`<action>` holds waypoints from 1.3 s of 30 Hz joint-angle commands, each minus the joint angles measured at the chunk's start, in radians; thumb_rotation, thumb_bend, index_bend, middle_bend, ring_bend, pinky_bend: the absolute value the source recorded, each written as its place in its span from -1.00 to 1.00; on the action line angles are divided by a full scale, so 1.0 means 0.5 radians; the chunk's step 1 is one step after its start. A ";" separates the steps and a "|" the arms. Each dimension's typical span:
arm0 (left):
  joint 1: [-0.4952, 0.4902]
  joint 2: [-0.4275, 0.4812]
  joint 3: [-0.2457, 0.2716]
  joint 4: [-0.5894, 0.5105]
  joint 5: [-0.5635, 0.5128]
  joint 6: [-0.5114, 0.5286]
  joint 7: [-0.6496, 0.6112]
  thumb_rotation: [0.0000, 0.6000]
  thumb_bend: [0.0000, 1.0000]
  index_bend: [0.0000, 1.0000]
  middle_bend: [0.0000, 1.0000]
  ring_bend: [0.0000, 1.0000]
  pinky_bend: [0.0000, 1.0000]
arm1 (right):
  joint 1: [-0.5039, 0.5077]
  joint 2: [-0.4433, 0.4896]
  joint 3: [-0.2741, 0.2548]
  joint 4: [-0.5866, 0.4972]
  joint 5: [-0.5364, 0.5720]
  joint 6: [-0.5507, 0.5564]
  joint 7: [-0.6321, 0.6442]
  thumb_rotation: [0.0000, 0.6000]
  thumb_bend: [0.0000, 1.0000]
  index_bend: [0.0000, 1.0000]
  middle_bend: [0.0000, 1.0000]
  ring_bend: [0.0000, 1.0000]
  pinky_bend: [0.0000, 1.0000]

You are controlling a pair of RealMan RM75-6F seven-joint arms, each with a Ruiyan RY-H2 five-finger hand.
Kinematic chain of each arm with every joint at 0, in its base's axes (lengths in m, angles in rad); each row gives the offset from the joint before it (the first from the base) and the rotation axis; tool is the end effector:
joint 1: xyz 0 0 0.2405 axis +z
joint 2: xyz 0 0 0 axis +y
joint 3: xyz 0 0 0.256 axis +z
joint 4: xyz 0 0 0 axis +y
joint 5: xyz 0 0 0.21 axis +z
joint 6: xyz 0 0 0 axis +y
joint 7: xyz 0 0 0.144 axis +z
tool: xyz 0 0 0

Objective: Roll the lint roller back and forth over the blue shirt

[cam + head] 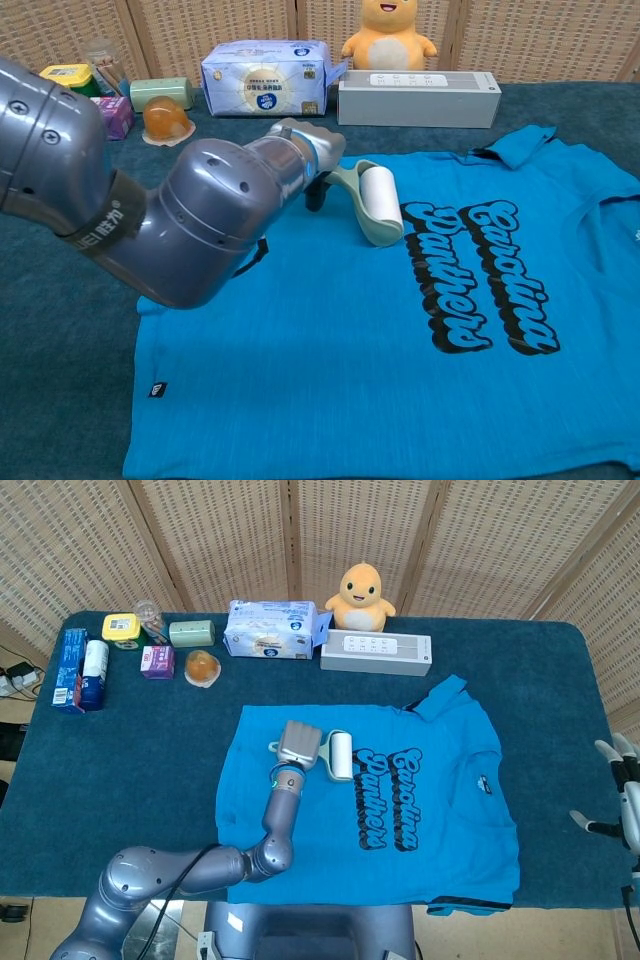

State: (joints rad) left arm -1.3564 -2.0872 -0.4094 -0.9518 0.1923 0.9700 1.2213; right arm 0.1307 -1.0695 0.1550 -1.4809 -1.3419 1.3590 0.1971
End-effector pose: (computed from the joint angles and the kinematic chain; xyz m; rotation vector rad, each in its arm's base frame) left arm 0.0055 0.3899 -0.1438 -1.8833 -0.7727 -0.4203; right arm -0.3478 -0.2192 0.2029 1.2261 -0.9626 0.9026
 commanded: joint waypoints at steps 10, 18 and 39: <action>-0.160 -0.155 -0.125 0.241 -0.021 -0.092 0.074 1.00 0.38 0.96 0.89 0.53 0.93 | 0.002 0.003 0.010 0.014 0.022 -0.015 0.019 1.00 -1.00 -0.77 -1.00 -1.00 -1.00; -0.252 -0.265 -0.187 0.396 -0.009 -0.158 0.089 1.00 0.38 0.96 0.89 0.53 0.93 | -0.001 0.011 0.015 0.019 0.030 -0.018 0.043 1.00 -1.00 -0.77 -1.00 -1.00 -1.00; 0.092 -0.011 -0.071 0.069 0.035 -0.035 0.117 1.00 0.38 0.96 0.89 0.53 0.93 | -0.002 0.003 0.005 0.005 0.010 -0.005 0.004 1.00 -1.00 -0.77 -1.00 -1.00 -1.00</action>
State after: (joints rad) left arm -1.3329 -2.1167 -0.4573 -0.8897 0.2059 0.9423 1.2812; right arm 0.1290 -1.0668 0.1580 -1.4781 -1.3367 1.3567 0.2012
